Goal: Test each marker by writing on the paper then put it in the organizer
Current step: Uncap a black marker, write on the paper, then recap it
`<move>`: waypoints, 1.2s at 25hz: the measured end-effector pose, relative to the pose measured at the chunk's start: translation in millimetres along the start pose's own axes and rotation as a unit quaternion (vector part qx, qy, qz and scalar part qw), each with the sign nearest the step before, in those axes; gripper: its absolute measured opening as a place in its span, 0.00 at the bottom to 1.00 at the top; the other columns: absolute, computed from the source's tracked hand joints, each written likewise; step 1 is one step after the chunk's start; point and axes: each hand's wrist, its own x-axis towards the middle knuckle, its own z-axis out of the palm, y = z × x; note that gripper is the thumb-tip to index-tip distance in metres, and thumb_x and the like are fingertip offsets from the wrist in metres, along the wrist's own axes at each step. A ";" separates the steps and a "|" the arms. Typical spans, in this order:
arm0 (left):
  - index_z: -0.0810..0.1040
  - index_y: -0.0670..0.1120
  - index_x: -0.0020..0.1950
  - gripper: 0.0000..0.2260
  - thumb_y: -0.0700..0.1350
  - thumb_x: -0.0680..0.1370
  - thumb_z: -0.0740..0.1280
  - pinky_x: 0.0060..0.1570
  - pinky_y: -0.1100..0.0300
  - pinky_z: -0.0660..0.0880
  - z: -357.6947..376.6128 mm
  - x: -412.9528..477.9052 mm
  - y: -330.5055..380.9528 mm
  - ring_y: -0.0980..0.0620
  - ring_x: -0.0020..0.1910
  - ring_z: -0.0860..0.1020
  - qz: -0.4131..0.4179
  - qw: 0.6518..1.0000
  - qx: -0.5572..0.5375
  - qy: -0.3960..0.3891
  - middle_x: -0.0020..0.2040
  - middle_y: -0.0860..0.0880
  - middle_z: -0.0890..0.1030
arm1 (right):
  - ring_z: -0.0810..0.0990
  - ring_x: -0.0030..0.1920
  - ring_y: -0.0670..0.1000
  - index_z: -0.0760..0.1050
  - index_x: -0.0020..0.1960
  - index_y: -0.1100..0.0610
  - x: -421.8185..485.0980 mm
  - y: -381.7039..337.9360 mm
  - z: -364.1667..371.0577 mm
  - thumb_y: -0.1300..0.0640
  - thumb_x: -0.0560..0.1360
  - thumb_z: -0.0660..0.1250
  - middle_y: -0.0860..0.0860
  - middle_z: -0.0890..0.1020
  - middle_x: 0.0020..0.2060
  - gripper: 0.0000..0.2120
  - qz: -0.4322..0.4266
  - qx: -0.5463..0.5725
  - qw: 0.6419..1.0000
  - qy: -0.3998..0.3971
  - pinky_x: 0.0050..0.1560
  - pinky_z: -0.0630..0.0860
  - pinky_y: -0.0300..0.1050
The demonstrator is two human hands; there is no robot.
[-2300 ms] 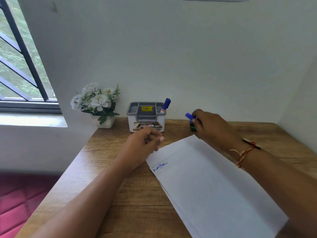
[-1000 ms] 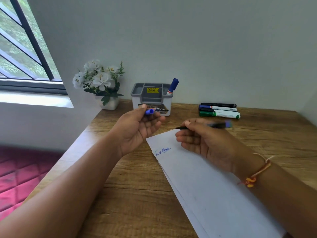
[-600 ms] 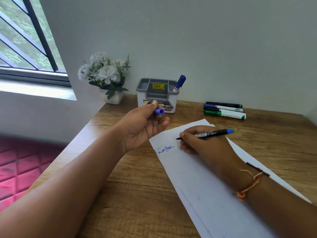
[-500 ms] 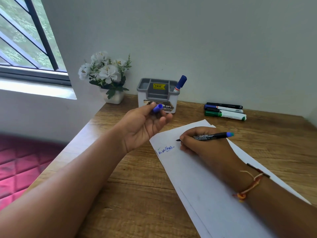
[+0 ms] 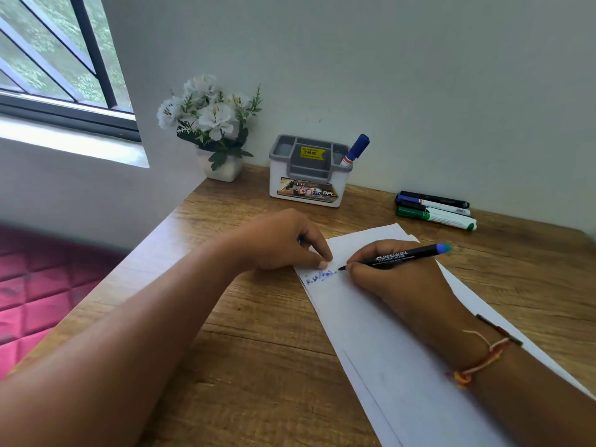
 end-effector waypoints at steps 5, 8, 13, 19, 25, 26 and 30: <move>0.85 0.61 0.52 0.08 0.52 0.73 0.75 0.62 0.44 0.76 0.7 0.0 -1.8 0.48 0.56 0.77 0.017 0.999 -0.008 -0.026 0.56 0.50 0.82 | 0.83 0.40 0.40 0.87 0.41 0.49 -1.7 0.6 2.9 0.55 0.70 0.76 0.44 0.87 0.38 0.02 -0.016 -0.012 1.000 0.001 0.33 0.75 0.29; 0.85 0.62 0.52 0.09 0.51 0.73 0.76 0.62 0.42 0.75 0.7 -0.7 -2.3 0.46 0.57 0.78 0.026 0.999 -0.013 -0.028 0.57 0.48 0.82 | 0.84 0.40 0.41 0.86 0.41 0.49 -0.7 0.7 3.6 0.55 0.70 0.75 0.44 0.87 0.37 0.02 -0.015 -0.029 0.999 -0.007 0.36 0.79 0.32; 0.84 0.60 0.54 0.10 0.50 0.74 0.75 0.63 0.44 0.75 1.0 -0.5 -1.6 0.45 0.58 0.77 0.029 0.999 -0.010 -0.033 0.59 0.46 0.82 | 0.83 0.40 0.39 0.86 0.41 0.48 -0.1 0.8 3.8 0.54 0.70 0.75 0.44 0.87 0.37 0.02 -0.018 -0.038 0.999 0.005 0.34 0.76 0.30; 0.85 0.60 0.54 0.10 0.50 0.74 0.75 0.63 0.42 0.75 0.6 0.0 -2.6 0.43 0.59 0.77 0.028 0.999 -0.012 -0.038 0.60 0.44 0.81 | 0.83 0.39 0.39 0.85 0.40 0.49 1.5 1.0 4.9 0.54 0.70 0.75 0.43 0.86 0.36 0.01 -0.007 -0.051 0.999 0.006 0.35 0.78 0.31; 0.85 0.59 0.55 0.11 0.50 0.74 0.75 0.51 0.54 0.74 -0.2 -1.0 -3.2 0.49 0.47 0.77 0.033 0.999 -0.016 -0.040 0.48 0.48 0.81 | 0.83 0.39 0.40 0.86 0.40 0.49 2.0 2.3 4.0 0.56 0.70 0.74 0.44 0.86 0.37 0.03 -0.023 -0.057 0.998 0.026 0.36 0.75 0.30; 0.85 0.58 0.56 0.11 0.50 0.74 0.75 0.47 0.56 0.71 -0.5 -1.2 -2.9 0.51 0.43 0.75 0.035 0.999 -0.012 -0.039 0.45 0.49 0.79 | 0.83 0.39 0.41 0.86 0.40 0.49 1.7 1.9 4.0 0.56 0.70 0.74 0.44 0.87 0.37 0.03 -0.025 -0.056 0.998 0.025 0.35 0.75 0.30; 0.85 0.58 0.56 0.11 0.50 0.74 0.75 0.50 0.53 0.74 -0.3 -0.4 -2.0 0.46 0.47 0.76 0.033 0.999 -0.009 -0.040 0.50 0.45 0.81 | 0.83 0.38 0.41 0.85 0.40 0.49 0.3 0.9 2.5 0.56 0.70 0.74 0.44 0.86 0.36 0.02 -0.020 -0.049 0.999 0.010 0.34 0.74 0.29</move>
